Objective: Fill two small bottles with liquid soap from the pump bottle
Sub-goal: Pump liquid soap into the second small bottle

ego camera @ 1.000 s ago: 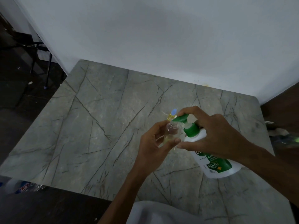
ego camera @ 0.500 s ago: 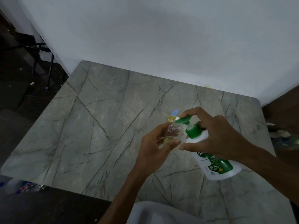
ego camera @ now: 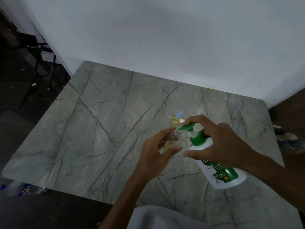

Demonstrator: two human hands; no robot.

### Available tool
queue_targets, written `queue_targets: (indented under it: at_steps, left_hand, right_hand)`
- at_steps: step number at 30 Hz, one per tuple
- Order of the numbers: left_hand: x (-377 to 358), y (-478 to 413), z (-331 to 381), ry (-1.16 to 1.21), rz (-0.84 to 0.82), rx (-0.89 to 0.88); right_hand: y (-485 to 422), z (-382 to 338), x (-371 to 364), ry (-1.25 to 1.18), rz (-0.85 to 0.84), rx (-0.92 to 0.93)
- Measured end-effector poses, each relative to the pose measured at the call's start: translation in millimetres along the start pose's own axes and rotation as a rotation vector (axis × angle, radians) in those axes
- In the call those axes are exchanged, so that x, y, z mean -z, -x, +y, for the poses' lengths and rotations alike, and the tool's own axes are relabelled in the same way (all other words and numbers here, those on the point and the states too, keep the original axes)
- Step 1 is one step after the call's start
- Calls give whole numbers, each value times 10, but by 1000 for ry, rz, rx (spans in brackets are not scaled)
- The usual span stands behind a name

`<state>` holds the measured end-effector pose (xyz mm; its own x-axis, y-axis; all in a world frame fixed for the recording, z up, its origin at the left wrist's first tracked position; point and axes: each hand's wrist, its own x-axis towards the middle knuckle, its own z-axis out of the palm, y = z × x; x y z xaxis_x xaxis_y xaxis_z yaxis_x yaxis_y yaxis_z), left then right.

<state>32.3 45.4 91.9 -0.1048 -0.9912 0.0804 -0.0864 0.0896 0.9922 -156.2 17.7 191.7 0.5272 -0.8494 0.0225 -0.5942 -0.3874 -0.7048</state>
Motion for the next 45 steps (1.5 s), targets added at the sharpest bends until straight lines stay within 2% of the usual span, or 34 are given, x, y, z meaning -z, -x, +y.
queue_targets:
  at_steps: [9,16,22,28,36,45]
  left_hand:
    - [-21,20,72,-5,-30,-42]
    - [-13,16,39,4,-4,-32]
    - [-22,23,23,-33,-20,-63]
    - [-52,40,25,-1,-12,-35]
    - [-54,49,27,-36,-16,-66]
    - [-87,73,32,35,5,-11]
  right_hand:
    - [20,-41,-63,17,132,37]
    - [57,24,-56,16,54,24]
    - [75,-31,-38,3,94,34]
    - [98,-2,-46,35,56,16]
    - [124,-64,-60,43,136,55]
    - [154,-18,-39,77,70,40]
